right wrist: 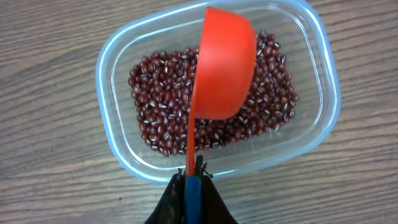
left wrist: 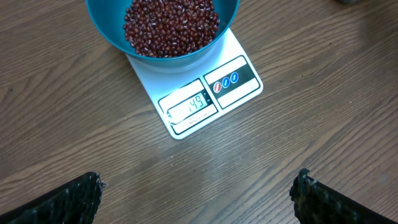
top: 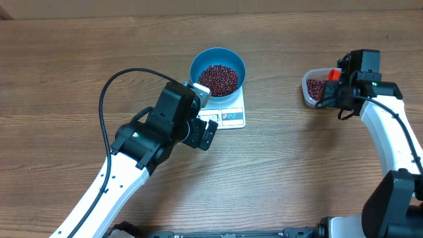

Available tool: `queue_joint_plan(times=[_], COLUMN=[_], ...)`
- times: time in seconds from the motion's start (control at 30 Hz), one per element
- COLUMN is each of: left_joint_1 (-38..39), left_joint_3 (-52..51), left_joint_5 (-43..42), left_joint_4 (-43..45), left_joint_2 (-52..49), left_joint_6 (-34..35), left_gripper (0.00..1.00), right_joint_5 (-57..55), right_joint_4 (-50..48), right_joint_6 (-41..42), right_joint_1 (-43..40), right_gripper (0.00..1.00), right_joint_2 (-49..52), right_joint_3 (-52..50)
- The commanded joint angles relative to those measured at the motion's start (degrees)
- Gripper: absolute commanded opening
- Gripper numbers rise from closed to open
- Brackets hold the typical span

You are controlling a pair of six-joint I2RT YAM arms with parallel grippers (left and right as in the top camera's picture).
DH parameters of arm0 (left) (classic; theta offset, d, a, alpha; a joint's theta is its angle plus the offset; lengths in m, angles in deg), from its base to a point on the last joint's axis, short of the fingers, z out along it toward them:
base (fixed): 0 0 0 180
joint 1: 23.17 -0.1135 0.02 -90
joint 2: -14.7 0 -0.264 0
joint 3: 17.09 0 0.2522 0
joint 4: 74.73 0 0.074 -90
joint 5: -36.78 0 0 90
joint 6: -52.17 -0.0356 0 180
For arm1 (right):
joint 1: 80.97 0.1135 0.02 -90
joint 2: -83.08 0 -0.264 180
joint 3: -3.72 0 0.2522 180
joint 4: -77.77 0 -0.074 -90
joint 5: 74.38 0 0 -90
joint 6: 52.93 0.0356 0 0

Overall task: Scoop item into bowl and weigh 150g on scale
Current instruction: 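Move the right gripper with empty scoop back to the bean tub, then lower the red scoop into the tub beans and drag to refill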

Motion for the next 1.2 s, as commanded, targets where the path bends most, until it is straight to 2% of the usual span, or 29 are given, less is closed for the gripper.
queue_joint_plan(times=[0.0,0.8,1.03,1.17], left_joint_1=[-0.04,-0.04,-0.04,-0.04], left_joint_3=[-0.22,-0.22,-0.22,-0.22], left_joint_5=[-0.46,-0.46,-0.46,-0.46], left_joint_4=[-0.04,-0.04,-0.04,-0.04], left_joint_2=[-0.33,-0.33,-0.33,-0.33], left_joint_6=[-0.87,-0.87,-0.87,-0.87], left_gripper=[0.99,1.0,1.0,1.0], right_joint_5=[0.35,4.61,3.41,8.0], right_joint_4=[0.0,-1.29,-3.91,-4.79], right_joint_6=[0.57,0.94,4.46,4.42], right_joint_1=[-0.2,-0.11,-0.11,-0.17], right_gripper=[0.04,0.04,0.04,0.04], right_joint_2=[-0.87,6.82,2.64,-1.81], right_joint_3=[0.11,0.11,0.13,0.13])
